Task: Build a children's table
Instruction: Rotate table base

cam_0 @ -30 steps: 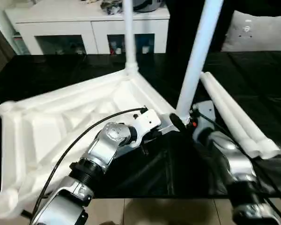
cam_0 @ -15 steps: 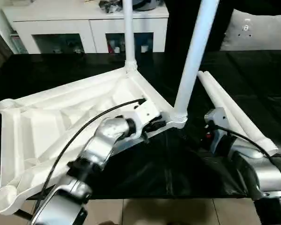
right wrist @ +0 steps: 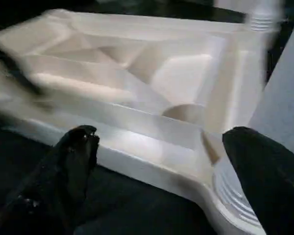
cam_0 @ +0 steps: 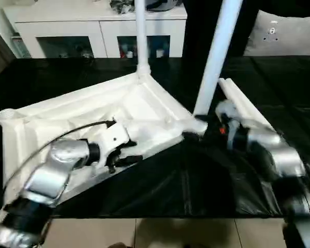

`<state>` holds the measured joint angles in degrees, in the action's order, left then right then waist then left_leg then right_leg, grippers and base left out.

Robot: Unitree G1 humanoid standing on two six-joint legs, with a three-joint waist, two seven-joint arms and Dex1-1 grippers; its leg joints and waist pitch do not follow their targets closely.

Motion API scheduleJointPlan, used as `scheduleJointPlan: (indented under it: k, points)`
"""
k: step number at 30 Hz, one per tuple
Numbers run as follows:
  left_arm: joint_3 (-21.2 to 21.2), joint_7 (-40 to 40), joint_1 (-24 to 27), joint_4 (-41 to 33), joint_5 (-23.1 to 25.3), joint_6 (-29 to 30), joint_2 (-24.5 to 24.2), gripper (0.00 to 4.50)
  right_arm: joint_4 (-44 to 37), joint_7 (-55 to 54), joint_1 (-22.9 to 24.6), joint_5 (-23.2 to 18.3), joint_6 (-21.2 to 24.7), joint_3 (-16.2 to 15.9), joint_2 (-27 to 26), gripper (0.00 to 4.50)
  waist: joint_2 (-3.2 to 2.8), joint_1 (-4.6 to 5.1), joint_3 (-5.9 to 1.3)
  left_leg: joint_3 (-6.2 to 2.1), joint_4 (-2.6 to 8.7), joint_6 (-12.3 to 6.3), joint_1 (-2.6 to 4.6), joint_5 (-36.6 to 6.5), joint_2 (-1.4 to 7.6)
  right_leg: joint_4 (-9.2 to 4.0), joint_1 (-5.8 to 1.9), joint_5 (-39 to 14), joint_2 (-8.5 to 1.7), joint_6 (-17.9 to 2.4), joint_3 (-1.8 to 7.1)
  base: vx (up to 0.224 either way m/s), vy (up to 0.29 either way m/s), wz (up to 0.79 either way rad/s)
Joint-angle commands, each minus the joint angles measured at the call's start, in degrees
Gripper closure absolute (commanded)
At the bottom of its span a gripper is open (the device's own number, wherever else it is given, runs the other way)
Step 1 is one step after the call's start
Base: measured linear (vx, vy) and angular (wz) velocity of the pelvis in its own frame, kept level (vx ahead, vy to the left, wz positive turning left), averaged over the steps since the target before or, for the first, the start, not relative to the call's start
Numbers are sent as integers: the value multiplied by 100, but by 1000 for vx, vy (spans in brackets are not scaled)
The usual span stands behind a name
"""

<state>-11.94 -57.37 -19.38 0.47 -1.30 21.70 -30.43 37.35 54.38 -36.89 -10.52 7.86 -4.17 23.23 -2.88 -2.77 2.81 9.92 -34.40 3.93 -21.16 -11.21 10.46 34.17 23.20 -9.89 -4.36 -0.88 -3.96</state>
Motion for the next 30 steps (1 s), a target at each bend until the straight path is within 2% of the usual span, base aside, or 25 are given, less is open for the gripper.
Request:
scheduleJointPlan:
  k: [1,3,5,6,7,9,10,12,15,16,19,20,21,22,24,25,30]
  points:
    - [63,38,20,-239,-58,136,-52,172,823,-885,-449,306,-550,210,-40,0,25,23,-341,-45,405,-295,60,-1123,227,-361,-269,-1380,-353,-1529,237,0,0,0]
    - [96,137,-15,-231,-22,97,-23,156,1171,-1403,-646,405,-728,278,-114,0,18,-1,-356,-43,395,-255,69,-1073,221,-353,-279,-1355,-357,-1484,241,0,0,0]
    - [141,246,-57,-198,37,92,4,138,1273,-1490,-686,446,-806,261,-163,0,34,-24,-374,-40,383,-302,58,-902,216,-317,-298,-1085,-334,-1473,240,0,0,0]
    - [187,362,-101,-160,105,91,20,138,1288,-1494,-676,475,-861,226,-214,0,94,-14,-390,-34,372,-370,34,-766,214,-286,-318,-850,-326,-1492,237,0,0,0]
    - [237,499,-138,-145,166,153,10,124,1302,-1379,-649,462,-926,189,-285,0,62,-21,-404,-33,354,-443,24,-662,208,-260,-327,-665,-332,-1535,235,0,0,0]
    - [342,726,-179,-98,256,257,-46,103,1215,-1136,-526,434,-998,105,-425,0,61,-10,-408,-31,342,-557,14,-619,212,-249,-335,-559,-331,-1563,228,0,0,0]
    - [450,931,-199,-39,352,372,-136,103,1036,-922,-344,442,-1032,-7,-537,0,68,5,-404,-42,347,-596,-8,-603,212,-247,-353,-559,-334,-1567,218,0,0,0]
    - [586,1173,-233,40,443,563,-223,97,955,-821,-187,466,-1107,-123,-611,0,71,27,-394,-44,351,-633,-3,-640,217,-261,-343,-653,-336,-1552,215,0,0,0]
    - [910,1696,-331,298,665,965,-429,97,658,-745,189,460,-978,-303,-732,0,50,55,-376,-41,360,-566,24,-824,215,-298,-317,-964,-312,-1489,212,0,0,0]
    - [944,1775,-326,375,748,998,-536,97,571,-805,290,487,-934,-346,-764,0,22,59,-372,-59,374,-522,25,-905,214,-304,-316,-1096,-316,-1455,207,0,0,0]
    - [965,1899,-316,530,903,1040,-710,123,428,-934,445,518,-814,-387,-815,0,25,62,-362,-66,392,-441,43,-1044,217,-334,-294,-1269,-312,-1396,215,0,0,0]
    - [1000,2089,-322,710,1055,1154,-824,131,279,-1050,583,546,-632,-376,-884,0,-7,68,-359,-70,402,-388,51,-1095,219,-335,-281,-1254,-307,-1388,221,0,0,0]
    - [1002,2167,-328,774,1127,1236,-868,135,218,-1119,635,563,-535,-374,-913,0,-1,74,-361,-72,401,-372,46,-1118,217,-327,-285,-1249,-312,-1392,223,0,0,0]
    - [966,2212,-328,808,1196,1325,-914,144,171,-1179,676,590,-469,-376,-936,0,-38,67,-365,-75,404,-341,57,-1141,215,-326,-279,-1205,-310,-1389,224,0,0,0]
    - [874,2236,-315,849,1282,1439,-980,156,143,-1301,712,638,-404,-388,-969,0,-38,63,-373,-84,407,-303,56,-1155,218,-319,-286,-1152,-328,-1405,226,0,0,0]
    - [799,2177,-297,862,1280,1470,-990,165,174,-1414,699,682,-381,-401,-1009,0,-66,48,-375,-89,406,-292,58,-1137,217,-315,-287,-1087,-330,-1427,227,0,0,0]
    - [572,1947,-258,888,1222,1511,-955,207,275,-1729,618,785,-295,-444,-1175,0,-60,48,-376,-89,416,-240,56,-1202,215,-307,-287,-960,-339,-1504,232,0,0,0]
